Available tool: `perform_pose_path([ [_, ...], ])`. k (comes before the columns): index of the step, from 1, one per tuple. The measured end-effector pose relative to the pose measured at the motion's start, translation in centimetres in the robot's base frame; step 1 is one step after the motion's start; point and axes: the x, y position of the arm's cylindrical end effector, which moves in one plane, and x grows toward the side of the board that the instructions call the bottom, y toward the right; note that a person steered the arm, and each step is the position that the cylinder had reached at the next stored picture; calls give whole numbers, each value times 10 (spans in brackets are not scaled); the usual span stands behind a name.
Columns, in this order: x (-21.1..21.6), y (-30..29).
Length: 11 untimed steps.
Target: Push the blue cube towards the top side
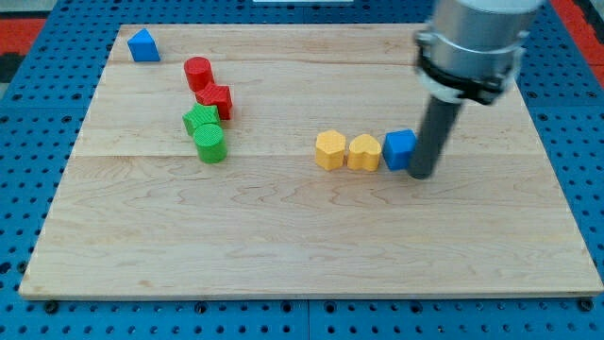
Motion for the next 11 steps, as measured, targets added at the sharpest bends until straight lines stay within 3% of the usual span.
perform_pose_path([
  [2,-134,-13],
  [4,-92,11],
  [5,-64,-30],
  [7,-155,-87],
  [8,-120,-37],
  [10,-177,-30],
  [11,-189,22],
])
